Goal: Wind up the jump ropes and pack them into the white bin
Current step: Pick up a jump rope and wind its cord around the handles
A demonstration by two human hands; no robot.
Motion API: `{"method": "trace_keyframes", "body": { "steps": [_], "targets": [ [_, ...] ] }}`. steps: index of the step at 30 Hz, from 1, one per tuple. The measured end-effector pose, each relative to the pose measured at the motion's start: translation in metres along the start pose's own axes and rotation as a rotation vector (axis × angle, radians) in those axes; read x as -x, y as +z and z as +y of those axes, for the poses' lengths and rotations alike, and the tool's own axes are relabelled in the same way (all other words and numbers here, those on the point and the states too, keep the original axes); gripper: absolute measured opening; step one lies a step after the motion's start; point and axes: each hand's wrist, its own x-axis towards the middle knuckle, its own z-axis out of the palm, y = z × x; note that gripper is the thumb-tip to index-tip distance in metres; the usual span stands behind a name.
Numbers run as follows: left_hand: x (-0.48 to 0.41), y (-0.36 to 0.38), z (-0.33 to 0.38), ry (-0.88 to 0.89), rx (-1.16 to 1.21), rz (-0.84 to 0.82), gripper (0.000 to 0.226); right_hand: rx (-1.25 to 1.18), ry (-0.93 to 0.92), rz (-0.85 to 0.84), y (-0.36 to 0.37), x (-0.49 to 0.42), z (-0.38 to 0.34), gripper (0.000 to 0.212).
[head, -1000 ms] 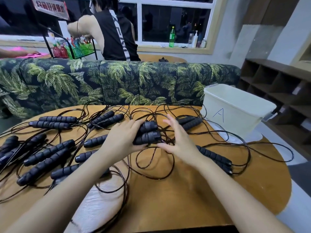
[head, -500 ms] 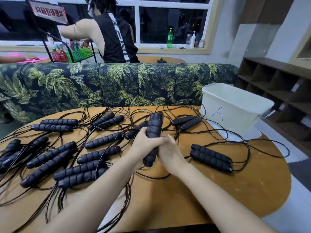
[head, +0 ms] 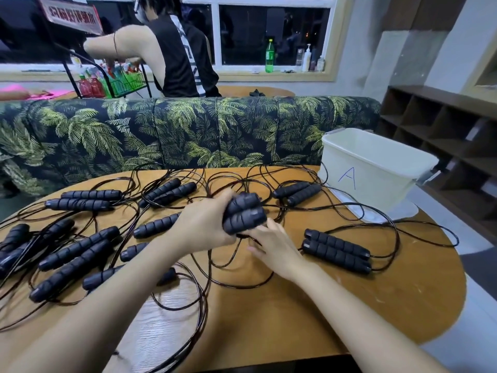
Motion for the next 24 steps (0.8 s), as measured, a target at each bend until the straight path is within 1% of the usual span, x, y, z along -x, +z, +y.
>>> {"method": "trace_keyframes", "body": {
  "steps": [1, 3, 5, 7, 9, 10, 12, 14, 16, 18, 20, 22, 24],
  "targets": [
    [0.003, 0.005, -0.001, 0.050, -0.107, 0.007, 0.061, 0.035, -0.002, 0.001, 0.004, -0.001, 0.001, 0.038],
    [0.006, 0.012, -0.008, 0.157, -0.241, 0.053, 0.055, 0.091, 0.003, 0.023, 0.008, -0.005, 0.001, 0.030],
    [0.008, 0.010, -0.023, 0.242, -0.361, 0.121, 0.050, 0.149, -0.036, 0.090, 0.012, -0.010, 0.007, 0.023],
    [0.010, -0.003, -0.042, 0.223, -0.487, 0.187, 0.052, 0.221, -0.054, 0.111, 0.012, -0.014, 0.017, 0.019],
    [0.016, -0.017, -0.062, 0.185, -0.576, 0.268, 0.058, 0.238, -0.031, 0.118, 0.010, -0.016, 0.026, 0.018],
    [0.019, -0.022, -0.069, 0.174, -0.615, 0.301, 0.062, 0.248, -0.038, 0.151, 0.007, -0.017, 0.028, 0.016],
    [0.024, -0.026, -0.076, 0.155, -0.676, 0.312, 0.069, 0.276, -0.042, 0.202, 0.006, -0.021, 0.029, 0.013],
    [0.027, -0.022, -0.077, 0.137, -0.700, 0.287, 0.074, 0.250, -0.015, 0.218, 0.006, -0.026, 0.027, 0.013],
    [0.031, -0.015, -0.073, 0.115, -0.683, 0.267, 0.071, 0.235, -0.042, 0.273, 0.005, -0.034, 0.023, 0.011],
    [0.031, -0.008, -0.061, 0.098, -0.610, 0.274, 0.060, 0.250, -0.122, 0.331, 0.003, -0.043, 0.017, 0.008],
    [0.028, 0.001, -0.042, 0.091, -0.513, 0.297, 0.048, 0.269, -0.191, 0.353, 0.000, -0.051, 0.004, 0.005],
    [0.023, 0.011, -0.028, 0.106, -0.473, 0.329, 0.042, 0.226, -0.181, 0.406, 0.000, -0.054, -0.002, 0.008],
    [0.018, 0.018, -0.022, 0.113, -0.467, 0.383, 0.039, 0.135, -0.122, 0.443, -0.001, -0.052, 0.001, 0.016]
  ]
}}
